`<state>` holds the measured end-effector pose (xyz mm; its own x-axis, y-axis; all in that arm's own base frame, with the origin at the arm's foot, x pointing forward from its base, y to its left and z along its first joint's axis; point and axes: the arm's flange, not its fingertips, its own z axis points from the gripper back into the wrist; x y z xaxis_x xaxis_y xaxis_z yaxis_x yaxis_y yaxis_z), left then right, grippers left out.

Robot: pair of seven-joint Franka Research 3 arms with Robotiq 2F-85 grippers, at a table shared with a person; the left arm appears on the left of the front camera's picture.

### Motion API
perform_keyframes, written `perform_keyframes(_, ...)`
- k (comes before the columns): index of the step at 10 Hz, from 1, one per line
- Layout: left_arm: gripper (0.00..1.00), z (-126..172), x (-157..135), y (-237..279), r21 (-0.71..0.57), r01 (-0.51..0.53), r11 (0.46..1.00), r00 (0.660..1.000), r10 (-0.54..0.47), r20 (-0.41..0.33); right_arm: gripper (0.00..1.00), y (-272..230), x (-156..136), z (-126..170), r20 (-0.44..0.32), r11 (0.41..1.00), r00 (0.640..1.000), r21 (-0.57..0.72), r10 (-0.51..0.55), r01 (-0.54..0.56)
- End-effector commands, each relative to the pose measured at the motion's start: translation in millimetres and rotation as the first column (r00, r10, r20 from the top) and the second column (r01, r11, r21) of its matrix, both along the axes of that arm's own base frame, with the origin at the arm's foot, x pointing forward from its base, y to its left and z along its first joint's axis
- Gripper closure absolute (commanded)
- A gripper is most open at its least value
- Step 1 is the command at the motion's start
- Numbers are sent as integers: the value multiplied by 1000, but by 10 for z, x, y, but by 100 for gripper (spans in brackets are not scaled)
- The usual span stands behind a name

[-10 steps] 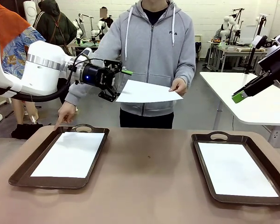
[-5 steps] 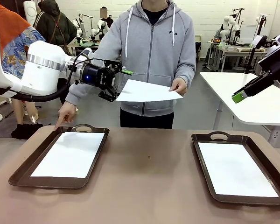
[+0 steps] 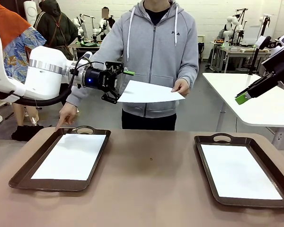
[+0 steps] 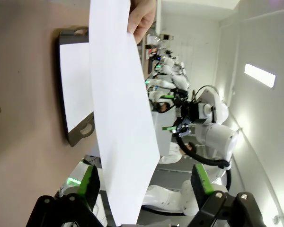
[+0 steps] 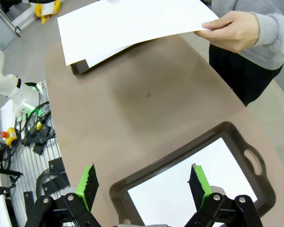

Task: Sort the A4 documents.
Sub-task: Receive the A4 Paper.

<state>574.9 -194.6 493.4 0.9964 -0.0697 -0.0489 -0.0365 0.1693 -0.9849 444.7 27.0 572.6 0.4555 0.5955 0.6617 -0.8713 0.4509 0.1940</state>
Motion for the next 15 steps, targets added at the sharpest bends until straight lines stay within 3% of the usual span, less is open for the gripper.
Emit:
perform_keyframes(1,0,-56,-18,42,-59,-67,996,998,65,-21,0,16,2,-3,0,1000,1000,3,3,-3)
perform_keyframes(4,0,-189,43,6,-42,-94,995,995,93,-22,0,16,2,-3,0,1000,1000,3,3,-3)
perform_keyframes(7,0,-412,115,-224,-4,-33,999,998,33,-47,0,16,2,-3,0,1000,1000,3,3,-3)
perform_keyframes(10,0,-411,182,-239,-42,-24,999,999,23,-28,0,16,2,-3,0,1000,1000,3,3,-3)
perform_keyframes(15,49,-360,215,-108,-44,-70,997,997,70,16,0,16,2,-3,0,1000,1000,3,3,-3)
